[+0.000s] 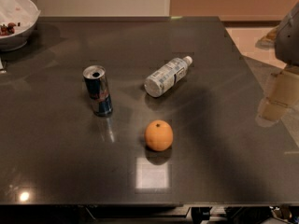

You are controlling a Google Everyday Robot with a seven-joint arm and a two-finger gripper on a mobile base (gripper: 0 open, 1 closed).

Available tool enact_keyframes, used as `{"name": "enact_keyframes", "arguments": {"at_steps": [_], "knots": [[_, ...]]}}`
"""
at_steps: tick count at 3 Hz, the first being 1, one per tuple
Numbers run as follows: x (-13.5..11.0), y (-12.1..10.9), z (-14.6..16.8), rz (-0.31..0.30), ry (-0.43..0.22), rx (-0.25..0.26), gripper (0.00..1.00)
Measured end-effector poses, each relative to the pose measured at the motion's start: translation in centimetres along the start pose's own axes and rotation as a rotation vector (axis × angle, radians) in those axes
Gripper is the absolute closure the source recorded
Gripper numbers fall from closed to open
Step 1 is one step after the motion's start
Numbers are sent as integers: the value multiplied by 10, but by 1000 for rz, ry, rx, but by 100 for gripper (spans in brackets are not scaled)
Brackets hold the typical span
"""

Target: Move orange near blue plastic bottle

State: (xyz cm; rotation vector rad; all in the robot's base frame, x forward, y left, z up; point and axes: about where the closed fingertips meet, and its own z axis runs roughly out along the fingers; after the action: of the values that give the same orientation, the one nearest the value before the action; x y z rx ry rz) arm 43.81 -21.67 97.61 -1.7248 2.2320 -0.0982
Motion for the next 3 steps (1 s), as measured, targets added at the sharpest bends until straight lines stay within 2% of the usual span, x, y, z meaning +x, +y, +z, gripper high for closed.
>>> {"name": "enact_keyframes", "arguments": {"at_steps": [1, 2, 3], "knots": [[0, 0, 0, 0, 0, 0, 0], [-15, 4, 12, -37, -39, -25, 0], [-38, 15, 29, -93, -107, -73, 0]]}}
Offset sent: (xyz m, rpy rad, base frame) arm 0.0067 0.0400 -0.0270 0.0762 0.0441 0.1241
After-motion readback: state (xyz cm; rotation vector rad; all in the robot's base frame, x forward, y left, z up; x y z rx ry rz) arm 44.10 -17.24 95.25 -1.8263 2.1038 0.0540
